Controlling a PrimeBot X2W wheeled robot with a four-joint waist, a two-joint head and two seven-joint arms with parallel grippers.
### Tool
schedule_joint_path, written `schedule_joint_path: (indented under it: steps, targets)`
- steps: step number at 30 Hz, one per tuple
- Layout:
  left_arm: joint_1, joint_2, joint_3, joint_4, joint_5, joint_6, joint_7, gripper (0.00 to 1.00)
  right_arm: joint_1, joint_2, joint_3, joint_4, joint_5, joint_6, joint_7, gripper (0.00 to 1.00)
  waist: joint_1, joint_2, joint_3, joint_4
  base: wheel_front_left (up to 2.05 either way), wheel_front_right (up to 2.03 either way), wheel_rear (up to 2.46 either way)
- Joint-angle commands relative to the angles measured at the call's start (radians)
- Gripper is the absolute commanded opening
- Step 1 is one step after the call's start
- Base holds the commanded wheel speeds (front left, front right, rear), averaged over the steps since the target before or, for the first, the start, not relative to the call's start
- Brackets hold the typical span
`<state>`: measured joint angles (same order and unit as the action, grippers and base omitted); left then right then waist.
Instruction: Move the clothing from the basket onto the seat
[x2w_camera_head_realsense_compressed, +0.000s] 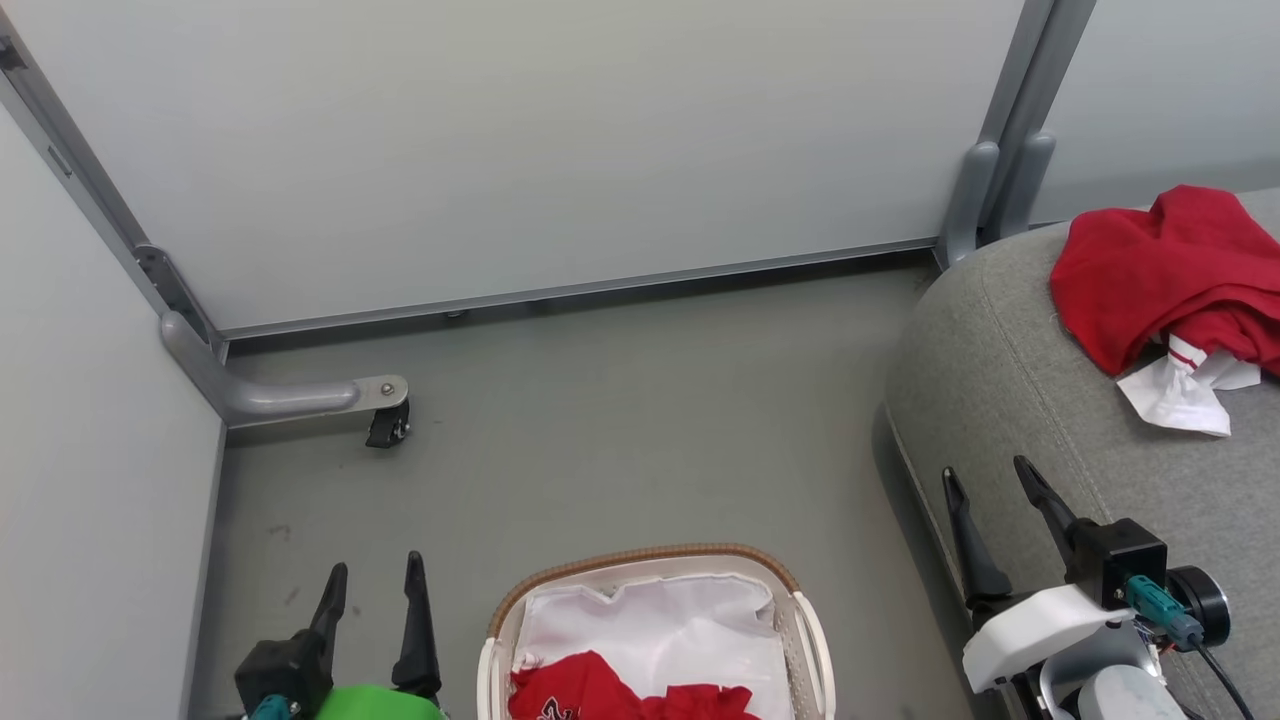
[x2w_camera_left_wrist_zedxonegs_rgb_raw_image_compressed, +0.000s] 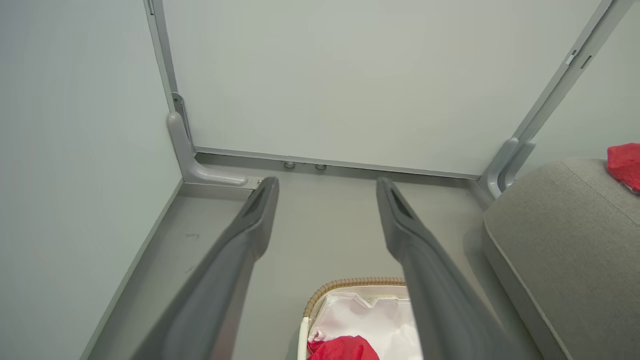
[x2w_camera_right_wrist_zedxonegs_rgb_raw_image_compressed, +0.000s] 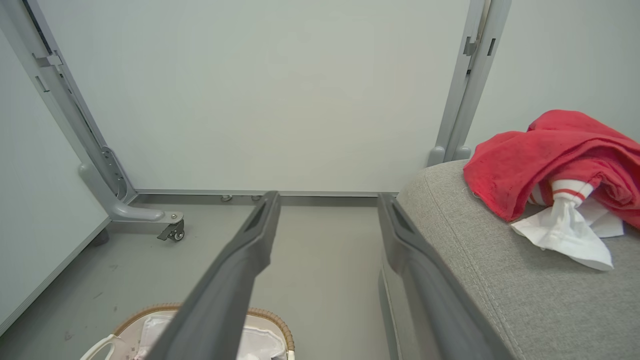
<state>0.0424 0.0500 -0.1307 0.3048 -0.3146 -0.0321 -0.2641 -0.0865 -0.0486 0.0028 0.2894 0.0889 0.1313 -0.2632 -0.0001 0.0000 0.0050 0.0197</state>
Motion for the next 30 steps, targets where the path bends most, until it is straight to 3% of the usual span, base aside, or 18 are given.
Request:
schedule_joint_path:
  steps: [1, 6, 12, 23, 30]
  targets:
    - [-0.029, 0.001, -0.009, 0.008, 0.012, -0.005, -0.001, 1.00, 0.001, -0.003, -0.003, -0.003, -0.001, -0.001, -0.002, 1.00, 0.0001, 0.0000, 0.005, 0.000, 0.00, 0.00, 0.00]
    - [-0.085, 0.001, -0.070, 0.066, 0.054, -0.023, -0.001, 1.00, -0.013, -0.003, 0.000, -0.007, -0.009, -0.001, -0.002, 1.00, 0.0001, 0.0000, 0.030, -0.009, 0.00, 0.00, 0.00]
    - [-0.202, 0.002, -0.187, 0.236, 0.104, -0.051, 0.000, 1.00, -0.046, -0.003, -0.006, -0.015, -0.043, -0.001, -0.002, 1.00, 0.0001, 0.0000, 0.092, -0.033, 0.00, 0.00, 0.00]
    - [-0.459, 0.002, -0.420, 0.591, 0.115, -0.077, 0.112, 1.00, -0.155, -0.003, 0.008, -0.051, -0.053, -0.001, -0.002, 1.00, 0.0001, 0.0000, 0.305, -0.123, 0.00, 0.00, 0.00]
    - [-0.576, 0.003, -0.513, 0.746, 0.144, -0.078, 0.179, 1.00, -0.230, -0.003, 0.059, -0.070, -0.028, -0.001, -0.002, 1.00, 0.0001, 0.0000, 0.448, -0.195, 0.00, 0.00, 0.00]
